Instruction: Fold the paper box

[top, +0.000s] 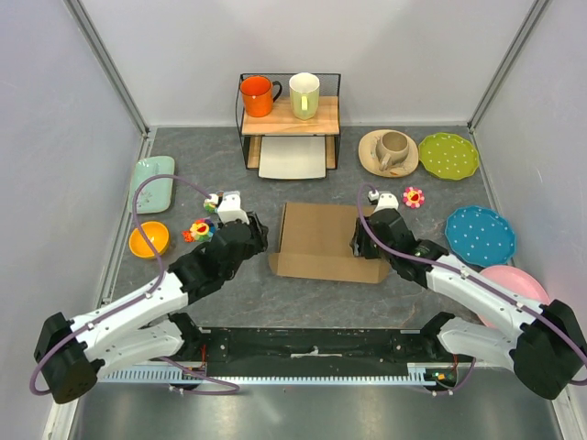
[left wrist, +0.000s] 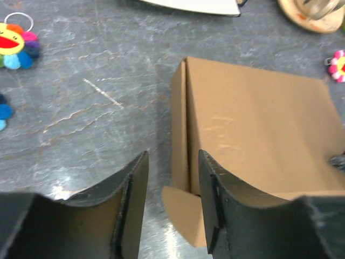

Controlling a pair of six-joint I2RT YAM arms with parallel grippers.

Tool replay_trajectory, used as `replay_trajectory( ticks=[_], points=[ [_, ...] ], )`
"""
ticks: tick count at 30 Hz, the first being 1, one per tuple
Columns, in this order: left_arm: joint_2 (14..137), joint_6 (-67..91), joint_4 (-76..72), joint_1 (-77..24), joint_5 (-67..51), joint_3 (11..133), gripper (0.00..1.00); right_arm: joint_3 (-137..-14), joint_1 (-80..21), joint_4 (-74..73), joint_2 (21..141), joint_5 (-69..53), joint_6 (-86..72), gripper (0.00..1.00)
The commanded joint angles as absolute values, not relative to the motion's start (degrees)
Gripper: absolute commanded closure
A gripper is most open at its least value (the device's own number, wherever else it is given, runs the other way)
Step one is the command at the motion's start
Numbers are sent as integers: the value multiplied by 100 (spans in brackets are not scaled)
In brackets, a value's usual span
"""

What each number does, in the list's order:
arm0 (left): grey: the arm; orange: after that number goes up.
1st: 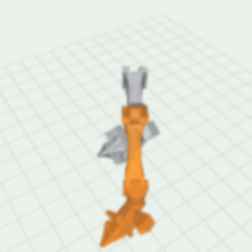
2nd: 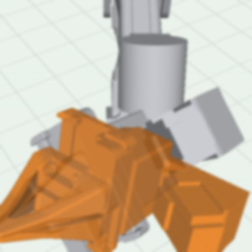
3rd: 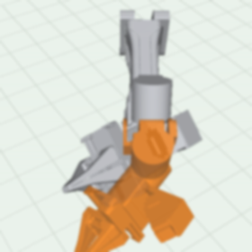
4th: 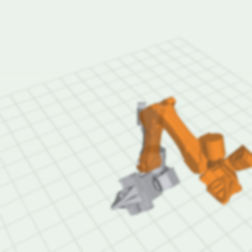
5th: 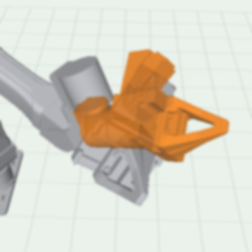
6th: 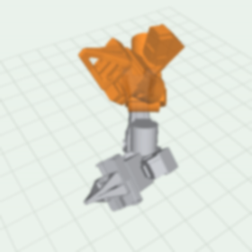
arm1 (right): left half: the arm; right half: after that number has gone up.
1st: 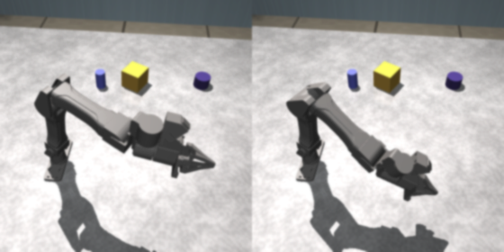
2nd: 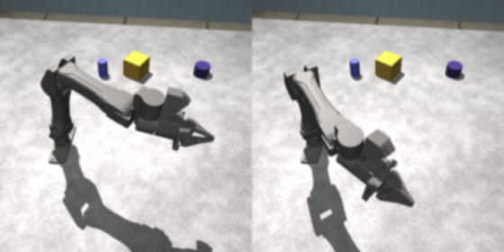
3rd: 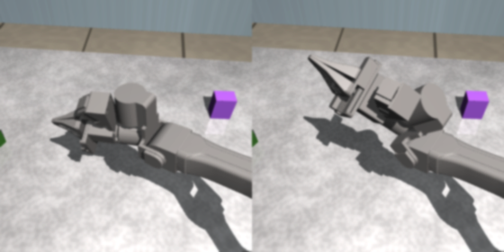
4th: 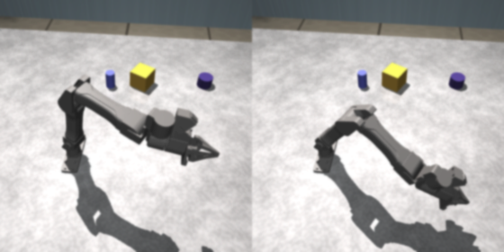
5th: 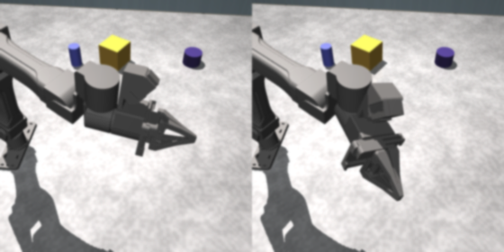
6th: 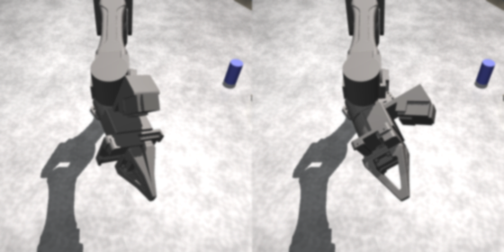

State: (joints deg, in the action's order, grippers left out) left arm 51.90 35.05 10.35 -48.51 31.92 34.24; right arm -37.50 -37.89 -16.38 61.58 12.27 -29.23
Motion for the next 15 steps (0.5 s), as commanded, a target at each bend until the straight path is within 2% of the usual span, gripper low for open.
replay_trajectory(
  ticks=[1, 10, 15],
  points=[
    [5650, 3797, 581, -4808, 2868, 3963, 49, -3630, -3823, -1556, 6091, 1204, -3006, 48],
    [7030, 4191, 212, -4799, 1030, 3859, 47, -3200, -3814, -1503, 6223, 1090, -3111, 48],
    [7514, 4447, -123, -4799, 940, 3402, 51, -3304, -3823, -1608, 6039, 1203, -3076, 47]
  ],
)
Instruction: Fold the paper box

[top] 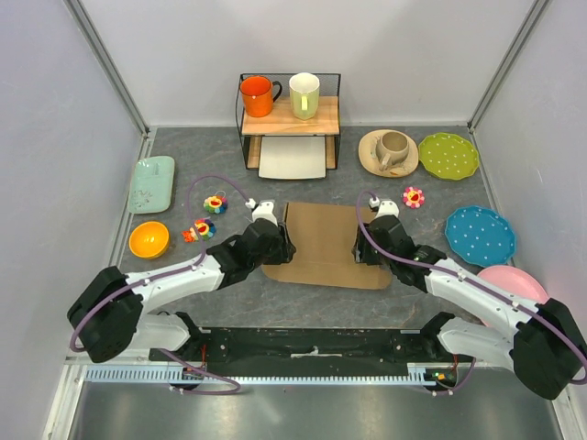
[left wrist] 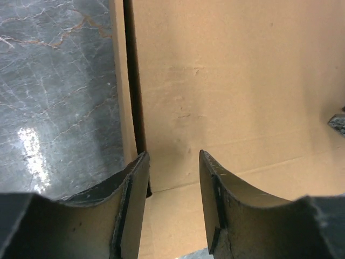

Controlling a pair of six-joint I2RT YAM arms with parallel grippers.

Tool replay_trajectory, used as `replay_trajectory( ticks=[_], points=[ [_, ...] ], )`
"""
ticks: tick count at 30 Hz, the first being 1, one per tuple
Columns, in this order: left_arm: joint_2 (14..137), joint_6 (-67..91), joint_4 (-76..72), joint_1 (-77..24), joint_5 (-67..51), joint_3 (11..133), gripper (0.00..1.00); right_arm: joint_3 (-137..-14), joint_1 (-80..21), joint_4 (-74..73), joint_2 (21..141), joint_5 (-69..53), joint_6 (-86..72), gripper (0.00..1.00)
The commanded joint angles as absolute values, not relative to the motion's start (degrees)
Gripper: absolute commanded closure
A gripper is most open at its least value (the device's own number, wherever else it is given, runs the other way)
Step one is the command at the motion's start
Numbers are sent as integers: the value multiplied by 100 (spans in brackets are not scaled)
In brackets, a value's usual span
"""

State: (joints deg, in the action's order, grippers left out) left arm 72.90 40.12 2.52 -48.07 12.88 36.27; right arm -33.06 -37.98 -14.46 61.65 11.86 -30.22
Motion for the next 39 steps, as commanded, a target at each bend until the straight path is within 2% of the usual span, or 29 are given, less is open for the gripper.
replay_trajectory(
  ticks=[1, 5, 9, 15, 17, 19, 26, 30, 33, 36, 37, 39],
  points=[
    [7567, 4439, -106, -4799, 975, 3375, 52, -3444, -3815, -1704, 5995, 1248, -3059, 47],
    [7752, 4307, 122, -4799, 1151, 3366, 55, -3875, -3815, -1968, 5687, 1616, -3032, 45],
    [7340, 4193, 88, -4799, 1493, 3358, 54, -4210, -3814, -2407, 5248, 2345, -3172, 36],
    [6075, 4122, -246, -4799, 2125, 3261, 43, -4202, -3771, -2741, 5194, 2997, -3375, 24],
    [5907, 4122, -307, -4755, 2258, 3269, 34, -4123, -3683, -2742, 5360, 2936, -3498, 21],
    [5967, 4105, -308, -4633, 2294, 3322, 25, -3947, -3578, -2602, 5493, 2708, -3612, 20],
    [6942, 4263, -674, -3692, 854, 3419, 14, -3270, -2778, -1425, 5607, 1442, -3779, 13],
    [7504, 4254, -1351, -3498, 36, 3305, 15, -3059, -2663, -775, 5967, 880, -3718, 14],
    [7716, 4271, -1808, -3472, -393, 3278, 20, -2892, -2654, -240, 6240, 458, -3753, 18],
    [7848, 4368, -2152, -3454, -676, 3112, 28, -2795, -2646, 139, 6529, 211, -3806, 24],
    [7901, 4386, -2232, -3454, -712, 3042, 33, -2778, -2646, 202, 6609, 167, -3823, 26],
    [7998, 4333, -2206, -3454, -773, 3024, 41, -2707, -2646, 429, 6837, 53, -3850, 36]
  ],
)
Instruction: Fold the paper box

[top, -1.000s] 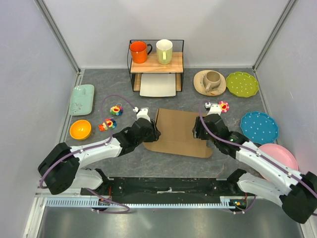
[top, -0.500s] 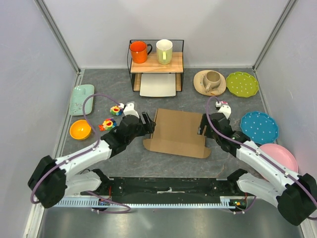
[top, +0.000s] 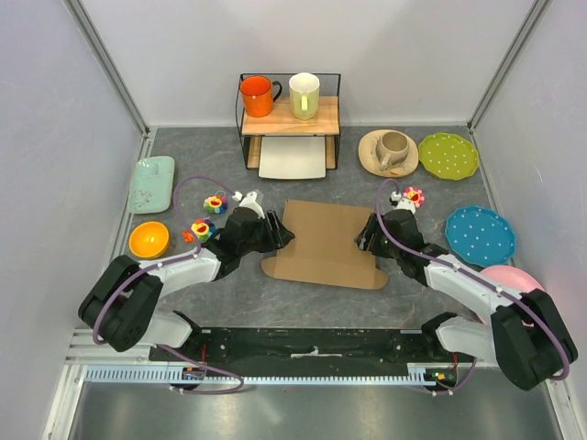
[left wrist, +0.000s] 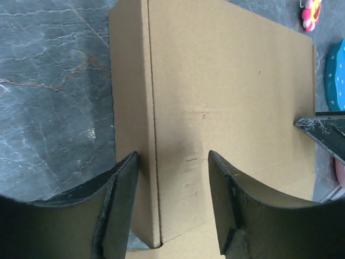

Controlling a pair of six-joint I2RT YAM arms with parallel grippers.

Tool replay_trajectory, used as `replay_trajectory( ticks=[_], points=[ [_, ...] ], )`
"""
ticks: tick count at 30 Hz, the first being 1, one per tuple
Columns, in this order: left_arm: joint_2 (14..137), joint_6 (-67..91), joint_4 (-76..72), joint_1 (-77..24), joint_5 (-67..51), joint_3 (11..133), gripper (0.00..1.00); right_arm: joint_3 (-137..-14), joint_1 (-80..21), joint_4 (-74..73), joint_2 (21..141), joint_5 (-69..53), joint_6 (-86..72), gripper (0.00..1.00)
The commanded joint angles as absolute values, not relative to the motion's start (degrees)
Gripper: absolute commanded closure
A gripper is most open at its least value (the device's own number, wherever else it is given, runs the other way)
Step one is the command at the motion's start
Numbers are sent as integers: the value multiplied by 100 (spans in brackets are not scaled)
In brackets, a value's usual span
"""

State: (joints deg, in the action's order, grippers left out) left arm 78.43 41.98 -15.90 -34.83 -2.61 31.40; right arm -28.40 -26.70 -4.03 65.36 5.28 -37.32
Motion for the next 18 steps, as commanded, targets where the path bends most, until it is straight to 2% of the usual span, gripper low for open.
replay_trajectory(
  ticks=[1, 2, 5, 7, 11, 13, 15, 17, 18],
  points=[
    [8033, 4324, -2119, -3454, -773, 3023, 47, -2681, -2646, 500, 6907, 27, -3893, 40],
    [8094, 4307, -2075, -3454, -765, 3023, 51, -2655, -2654, 579, 7021, 9, -3911, 46],
    [8095, 4298, -2004, -3454, -651, 2927, 63, -2619, -2663, 826, 7267, 18, -3964, 56],
    [8025, 4272, -1951, -3454, -502, 2848, 72, -2680, -2672, 931, 7400, 9, -3973, 59],
    [7919, 4140, -1855, -3367, -124, 2821, 77, -2865, -2803, 1046, 7795, -79, -3929, 64],
    [7945, 4061, -1837, -3279, -79, 2874, 78, -2953, -2821, 1072, 7910, -35, -3929, 63],
    [7972, 4060, -1671, -3156, -70, 2979, 78, -3058, -2821, 968, 8007, -44, -3911, 55],
    [7884, 4087, -1539, -3103, -18, 3032, 69, -3111, -2821, 783, 7911, 272, -3911, 44],
    [7823, 4096, -1416, -3076, -18, 3032, 61, -3129, -2813, 739, 7841, 333, -3902, 40]
  ],
)
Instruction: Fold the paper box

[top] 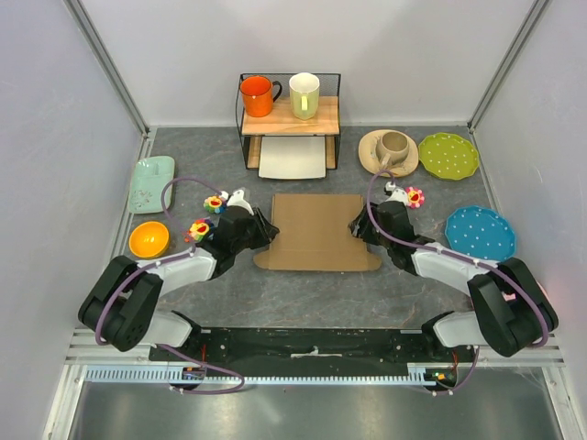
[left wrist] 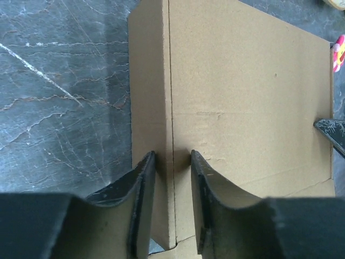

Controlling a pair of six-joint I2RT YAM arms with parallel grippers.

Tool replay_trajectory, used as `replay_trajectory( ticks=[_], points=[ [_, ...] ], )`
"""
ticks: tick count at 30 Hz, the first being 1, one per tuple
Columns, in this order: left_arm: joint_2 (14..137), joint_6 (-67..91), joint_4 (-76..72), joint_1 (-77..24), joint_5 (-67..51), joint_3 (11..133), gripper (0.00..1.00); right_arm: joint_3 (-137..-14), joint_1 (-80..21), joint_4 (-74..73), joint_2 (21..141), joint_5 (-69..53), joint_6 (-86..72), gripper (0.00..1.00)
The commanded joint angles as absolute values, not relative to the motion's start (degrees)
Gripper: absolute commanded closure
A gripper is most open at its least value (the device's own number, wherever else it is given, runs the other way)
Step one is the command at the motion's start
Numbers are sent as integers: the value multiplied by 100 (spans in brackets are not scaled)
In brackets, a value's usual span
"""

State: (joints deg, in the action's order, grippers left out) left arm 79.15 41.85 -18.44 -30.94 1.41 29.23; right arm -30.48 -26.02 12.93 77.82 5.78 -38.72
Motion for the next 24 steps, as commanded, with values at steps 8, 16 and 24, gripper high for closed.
replay_trajectory(
  ticks=[8, 16, 24],
  points=[
    [7453, 4350, -1335, -3059, 89, 2585, 41, -2699, -2777, 615, 7533, 264, -3726, 32],
    [7549, 4456, -1810, -3067, -272, 2259, 66, -2470, -2777, 808, 7531, 70, -3691, 55],
    [7682, 4421, -1820, -3059, -62, 2408, 77, -2944, -2742, 888, 8033, 149, -3490, 64]
  ],
)
